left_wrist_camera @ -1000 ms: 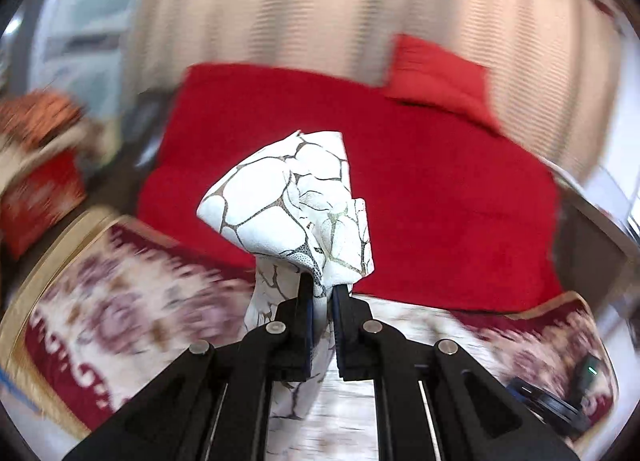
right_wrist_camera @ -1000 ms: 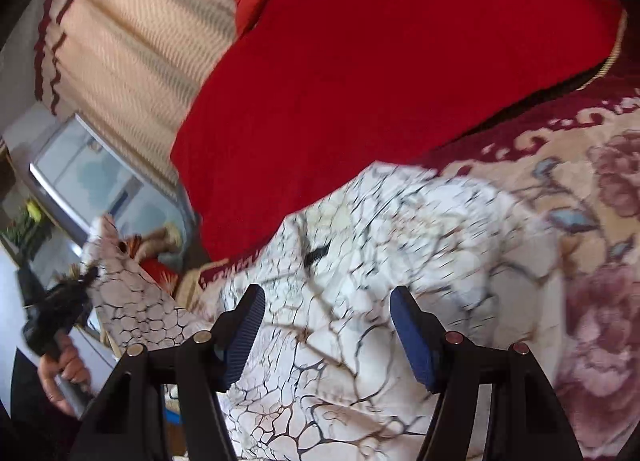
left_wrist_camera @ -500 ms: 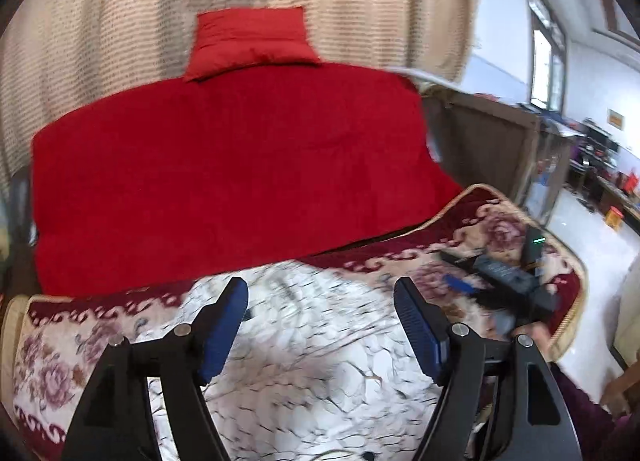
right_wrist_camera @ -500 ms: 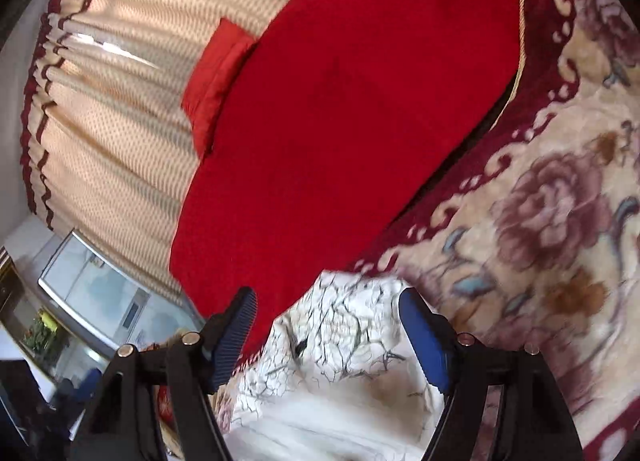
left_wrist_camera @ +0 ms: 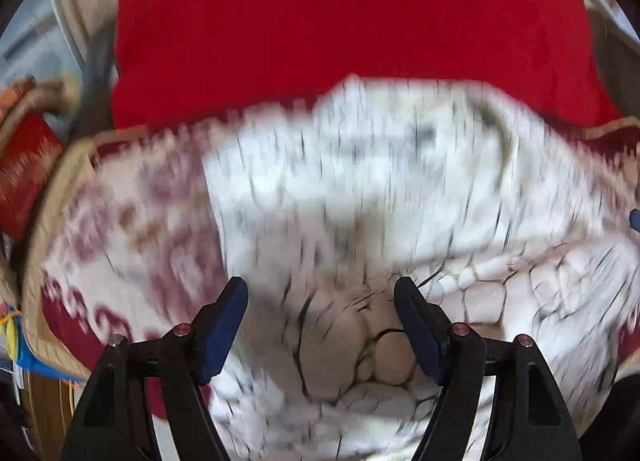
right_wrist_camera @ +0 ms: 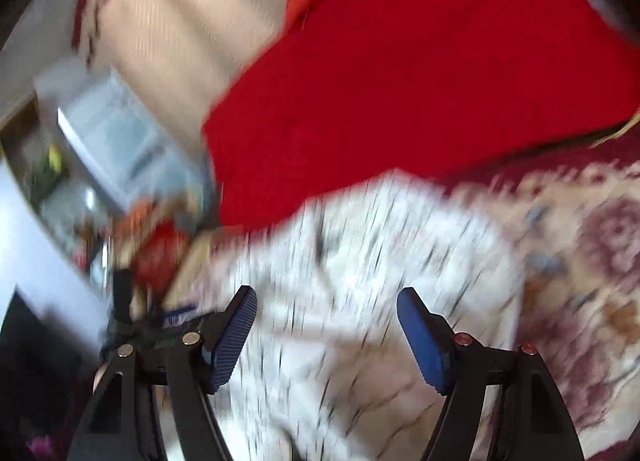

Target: Fold large clothes

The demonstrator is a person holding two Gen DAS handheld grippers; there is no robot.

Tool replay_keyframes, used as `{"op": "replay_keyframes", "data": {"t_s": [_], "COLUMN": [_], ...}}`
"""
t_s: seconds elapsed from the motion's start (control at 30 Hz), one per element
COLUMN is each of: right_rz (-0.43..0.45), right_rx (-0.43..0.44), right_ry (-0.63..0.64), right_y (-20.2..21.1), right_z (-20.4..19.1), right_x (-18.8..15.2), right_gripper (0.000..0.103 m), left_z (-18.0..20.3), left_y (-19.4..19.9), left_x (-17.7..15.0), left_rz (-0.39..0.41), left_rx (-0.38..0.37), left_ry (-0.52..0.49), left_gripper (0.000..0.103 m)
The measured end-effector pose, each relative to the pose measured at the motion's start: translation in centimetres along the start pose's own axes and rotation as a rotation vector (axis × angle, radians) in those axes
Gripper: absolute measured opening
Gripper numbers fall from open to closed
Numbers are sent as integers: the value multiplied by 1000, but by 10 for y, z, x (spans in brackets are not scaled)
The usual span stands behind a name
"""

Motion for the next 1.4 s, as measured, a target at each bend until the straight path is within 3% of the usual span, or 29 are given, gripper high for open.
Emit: {"op": "replay_keyframes", "data": {"t_s": [0.07,0.13,0.2,0.3,0.37,0.4,0.43,0.5,0.63,0.7,0.77,0.8,0.83,0.87,0.93,1.07,1.17,1.23,1.33,1.4], "right_rz": [-207,-358,-407,-322,-205,-142,-62,-5,-80,-103,-149,-161,-166,-174,-170,-19,92,129,94,-55], "right_rx": [3,73,94,62,54,23,-66,-168,-176,-176,-183,-218,-260,-289,-309,-362,-350,-373,-385,-395], "right_ry": [19,33,57,28,-23,-43,-56,-84,-183,-143,-55,6,77,136,190,310,304,260,174,32], "right_y": [-22,-28,-24,-5,13,21,30,35,16,5,-5,-7,-11,-15,-17,0,11,5,-30,-57], "right_z": [-3,-9,-9,3,16,23,33,51,77,70,53,45,34,27,15,-20,-28,-17,28,67], "right_x": [-20,-42,-52,-43,-27,-21,-15,-10,-17,-23,-33,-39,-44,-47,-50,-36,-16,-2,6,3], "right_gripper": [75,75,76,76,76,76,77,78,78,78,71,60,33,19,12,10,10,10,15,15], "left_z": [-5,-13,-22,-28,-29,-28,-25,-20,-18,-21,-24,-27,-28,-31,-34,-42,-47,-46,-39,-36], "left_y": [0,5,9,24,38,44,45,45,13,-4,-10,-10,-9,-6,-2,13,23,17,-10,-29], "left_x": [-21,-40,-45,-33,-22,-16,-13,-7,-4,-10,-14,-16,-17,-17,-15,-7,2,5,2,-3], "left_rz": [-15,-25,-36,6,62,92,111,139,92,45,29,32,35,43,59,129,197,187,106,45], "left_rx": [-14,-36,-59,-54,-43,-41,-37,-16,1,0,-7,-15,-17,-15,-1,27,46,48,93,91], "left_ry": [-20,-34,-15,15,16,15,12,0,12,36,59,72,77,82,82,108,152,165,142,133], "left_gripper": [76,76,76,76,76,76,76,76,76,76,76,76,76,76,76,76,76,76,76,76]}}
Point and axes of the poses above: each gripper's, at about its wrist camera, not at the fingertips, and y roughly against the way its jaws point, z to its right, x to its top, the point moved 2 cm from there along -y, roughly the way its jaws point, and after that the axes turned 1 degree about z, right-handed, at the moved point
